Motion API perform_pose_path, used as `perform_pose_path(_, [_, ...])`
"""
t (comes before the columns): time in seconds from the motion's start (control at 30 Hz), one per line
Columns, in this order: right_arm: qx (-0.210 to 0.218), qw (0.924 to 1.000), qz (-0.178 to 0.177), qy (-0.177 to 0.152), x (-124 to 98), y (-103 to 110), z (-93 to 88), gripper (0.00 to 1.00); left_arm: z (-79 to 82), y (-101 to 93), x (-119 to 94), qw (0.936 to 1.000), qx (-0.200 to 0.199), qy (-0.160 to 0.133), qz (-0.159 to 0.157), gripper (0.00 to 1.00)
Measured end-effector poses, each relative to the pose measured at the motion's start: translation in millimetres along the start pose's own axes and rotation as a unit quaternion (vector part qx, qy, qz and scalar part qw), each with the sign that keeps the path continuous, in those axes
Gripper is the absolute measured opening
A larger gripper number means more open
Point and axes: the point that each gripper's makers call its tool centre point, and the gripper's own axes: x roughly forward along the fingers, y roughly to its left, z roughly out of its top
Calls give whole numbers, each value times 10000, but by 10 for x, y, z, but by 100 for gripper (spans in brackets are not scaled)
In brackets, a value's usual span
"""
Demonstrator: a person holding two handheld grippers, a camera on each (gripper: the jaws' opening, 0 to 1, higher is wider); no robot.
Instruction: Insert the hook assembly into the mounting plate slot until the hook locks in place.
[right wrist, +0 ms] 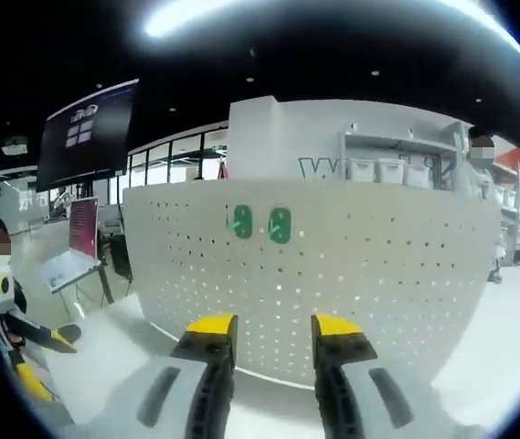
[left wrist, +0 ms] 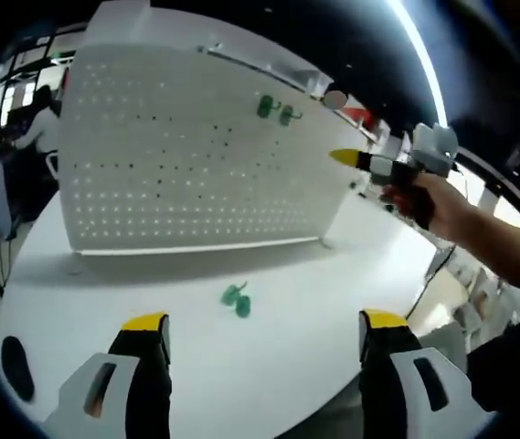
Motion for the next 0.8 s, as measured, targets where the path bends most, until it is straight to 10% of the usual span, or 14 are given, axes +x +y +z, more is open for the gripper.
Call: perform_pose_path(0.8, [427,9894,611,1248,-744,649,-1261,32,-200,-129,14,9993,90,362,15,86])
